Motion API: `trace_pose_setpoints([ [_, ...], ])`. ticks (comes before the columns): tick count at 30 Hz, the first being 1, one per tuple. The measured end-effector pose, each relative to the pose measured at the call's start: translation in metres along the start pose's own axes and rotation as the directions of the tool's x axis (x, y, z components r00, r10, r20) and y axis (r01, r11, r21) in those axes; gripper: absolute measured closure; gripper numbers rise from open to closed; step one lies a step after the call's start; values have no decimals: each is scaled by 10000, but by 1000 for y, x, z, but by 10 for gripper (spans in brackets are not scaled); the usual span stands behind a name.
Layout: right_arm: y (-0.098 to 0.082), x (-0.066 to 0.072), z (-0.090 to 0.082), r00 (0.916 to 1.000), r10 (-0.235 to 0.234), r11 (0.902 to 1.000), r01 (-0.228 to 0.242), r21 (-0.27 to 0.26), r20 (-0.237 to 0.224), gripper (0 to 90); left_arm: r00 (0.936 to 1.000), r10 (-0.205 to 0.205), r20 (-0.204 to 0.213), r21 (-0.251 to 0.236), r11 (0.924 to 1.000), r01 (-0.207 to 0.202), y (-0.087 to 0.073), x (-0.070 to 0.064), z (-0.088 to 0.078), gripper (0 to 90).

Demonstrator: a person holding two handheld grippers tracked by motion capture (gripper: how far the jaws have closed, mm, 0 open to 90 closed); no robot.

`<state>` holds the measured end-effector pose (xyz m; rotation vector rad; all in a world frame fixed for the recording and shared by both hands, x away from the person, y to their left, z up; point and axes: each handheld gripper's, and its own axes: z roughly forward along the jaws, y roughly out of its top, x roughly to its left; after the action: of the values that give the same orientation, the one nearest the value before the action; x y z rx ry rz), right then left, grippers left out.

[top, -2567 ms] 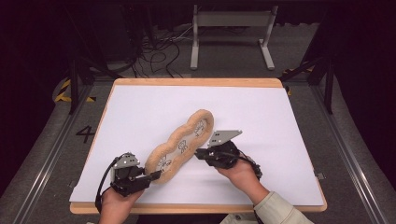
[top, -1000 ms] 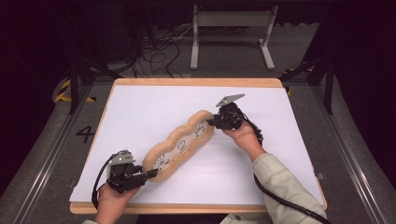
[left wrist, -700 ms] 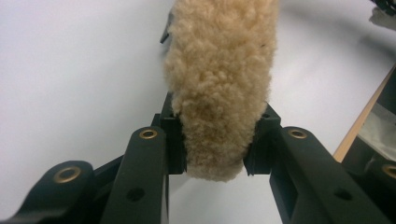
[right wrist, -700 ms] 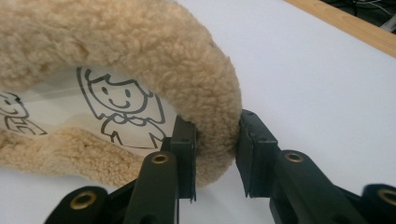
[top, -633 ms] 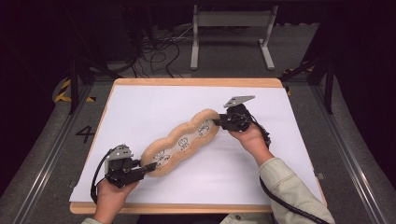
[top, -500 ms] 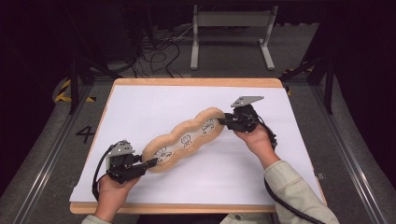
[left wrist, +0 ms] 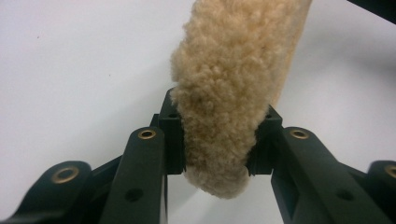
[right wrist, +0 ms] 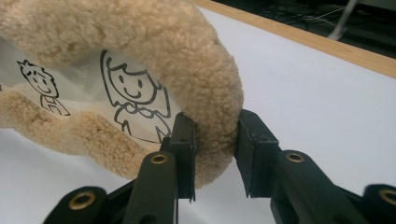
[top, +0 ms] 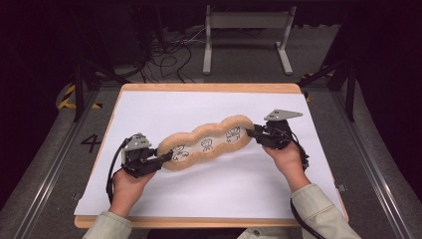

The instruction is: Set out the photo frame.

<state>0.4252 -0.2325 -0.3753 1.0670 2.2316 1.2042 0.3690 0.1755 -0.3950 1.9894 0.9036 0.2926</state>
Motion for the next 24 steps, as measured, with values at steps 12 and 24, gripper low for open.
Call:
trace_pose_setpoints([
  [12, -24, 3, -25, 9938, 725, 9970, -699, -337, 846, 701, 9974, 92, 714, 107, 9999, -100, 18, 12, 27, 633],
  [24, -45, 6, -32, 9836, 1333, 9910, -1305, -309, 1212, 697, 9928, 42, 1199, 228, 9997, -70, 25, 23, 49, 598],
])
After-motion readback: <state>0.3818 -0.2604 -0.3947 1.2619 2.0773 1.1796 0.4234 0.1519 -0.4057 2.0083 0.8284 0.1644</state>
